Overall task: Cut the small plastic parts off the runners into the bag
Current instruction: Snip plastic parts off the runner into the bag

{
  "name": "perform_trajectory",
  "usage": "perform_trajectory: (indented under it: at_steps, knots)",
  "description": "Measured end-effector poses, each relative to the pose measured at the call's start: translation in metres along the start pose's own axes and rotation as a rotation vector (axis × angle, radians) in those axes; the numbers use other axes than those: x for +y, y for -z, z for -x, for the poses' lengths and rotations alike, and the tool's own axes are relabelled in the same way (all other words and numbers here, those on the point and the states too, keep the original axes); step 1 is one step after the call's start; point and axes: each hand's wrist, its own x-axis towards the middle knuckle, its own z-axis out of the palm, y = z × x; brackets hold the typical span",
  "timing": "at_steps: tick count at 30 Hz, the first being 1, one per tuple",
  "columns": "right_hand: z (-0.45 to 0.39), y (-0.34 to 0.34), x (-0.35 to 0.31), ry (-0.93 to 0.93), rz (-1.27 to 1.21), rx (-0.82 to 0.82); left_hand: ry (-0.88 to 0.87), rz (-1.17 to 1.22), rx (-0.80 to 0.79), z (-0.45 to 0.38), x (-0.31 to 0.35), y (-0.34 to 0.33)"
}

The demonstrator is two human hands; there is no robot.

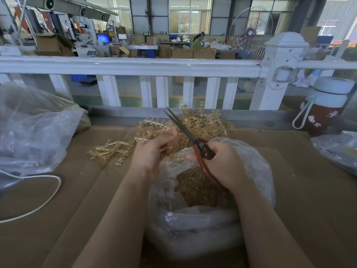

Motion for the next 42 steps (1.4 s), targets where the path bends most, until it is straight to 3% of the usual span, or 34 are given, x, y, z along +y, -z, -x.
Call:
perform_trajectory:
  at_steps: [4, 9, 17, 21, 33, 42]
  knots:
    - [-0.002, -0.003, -0.003, -0.010, -0.215, 0.026, -0.045, -0.255, -0.158, 0.003, -0.007, -0.009]
    - [-0.006, -0.003, -0.003, -0.030, -0.305, -0.015, 0.051, -0.180, -0.225, 0.006, -0.010, -0.011]
    - [-0.005, -0.002, -0.005, -0.031, -0.326, -0.016, 0.034, -0.266, -0.280, 0.008, -0.004, -0.008]
    - [-0.006, -0.003, -0.005, -0.022, -0.275, -0.032, -0.018, -0.214, -0.193, 0.005, -0.006, -0.008]
    - [-0.005, -0.005, -0.007, -0.036, -0.164, 0.109, -0.091, -0.210, -0.167, 0.003, -0.009, -0.011]
    - [-0.003, 0.000, 0.002, 0.019, -0.026, 0.069, -0.147, -0.177, -0.102, 0.004, -0.006, -0.009]
